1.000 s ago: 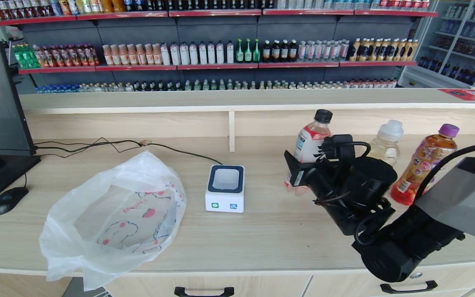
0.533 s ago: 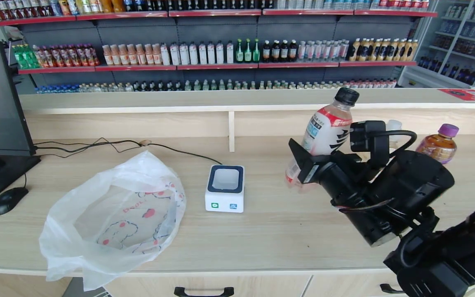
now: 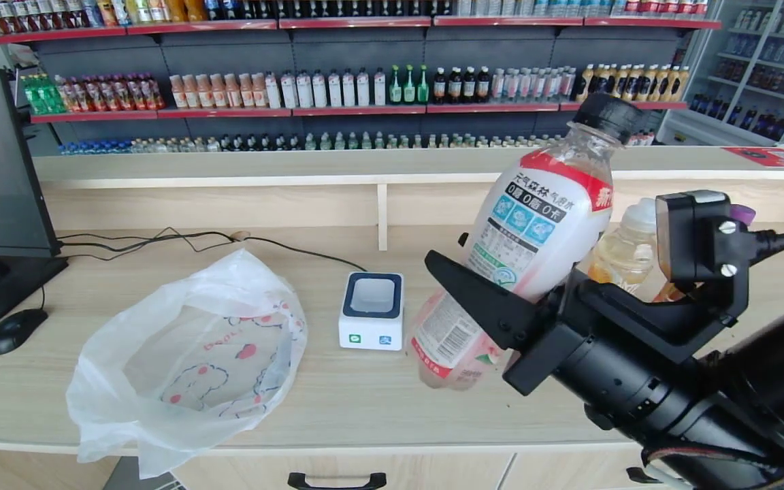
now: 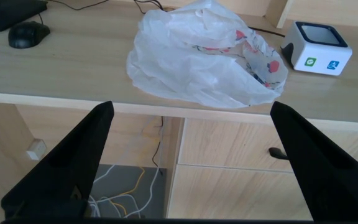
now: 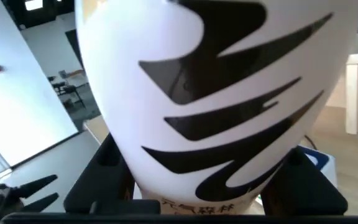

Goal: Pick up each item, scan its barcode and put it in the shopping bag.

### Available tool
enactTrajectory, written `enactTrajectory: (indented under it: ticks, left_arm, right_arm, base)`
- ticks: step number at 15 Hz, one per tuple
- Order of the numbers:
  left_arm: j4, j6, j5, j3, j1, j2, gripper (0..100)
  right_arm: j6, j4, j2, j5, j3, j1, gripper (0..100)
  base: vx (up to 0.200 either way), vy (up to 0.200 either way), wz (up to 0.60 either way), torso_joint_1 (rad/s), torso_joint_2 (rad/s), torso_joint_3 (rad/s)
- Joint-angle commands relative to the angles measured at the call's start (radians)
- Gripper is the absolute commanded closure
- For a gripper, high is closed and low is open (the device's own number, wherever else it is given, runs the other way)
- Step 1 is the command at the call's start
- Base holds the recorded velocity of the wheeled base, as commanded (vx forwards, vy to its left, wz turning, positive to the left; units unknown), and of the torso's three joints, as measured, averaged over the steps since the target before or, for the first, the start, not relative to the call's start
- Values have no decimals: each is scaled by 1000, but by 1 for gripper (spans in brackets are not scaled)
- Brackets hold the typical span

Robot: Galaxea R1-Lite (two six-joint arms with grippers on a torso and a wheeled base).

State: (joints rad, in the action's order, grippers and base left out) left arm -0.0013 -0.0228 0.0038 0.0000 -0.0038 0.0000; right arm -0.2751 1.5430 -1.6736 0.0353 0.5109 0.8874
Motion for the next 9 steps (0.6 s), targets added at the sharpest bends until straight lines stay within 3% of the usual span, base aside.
enactTrajectory:
  ticks: [1, 5, 9]
  left_arm:
    - [0, 0, 1, 0, 1, 0, 0]
    - [0, 0, 1, 0, -1, 2, 0]
    - [0, 0, 1, 0, -1, 2, 0]
  right_arm:
    - [-84, -4, 35, 75, 35, 13, 100]
    - [-257, 16, -26, 92, 63, 38, 100]
    - [-329, 28, -60, 90, 66, 54, 100]
  base:
    - [0, 0, 0, 0, 0, 0]
    - [0, 0, 0, 0, 0, 0]
    - [0, 0, 0, 0, 0, 0]
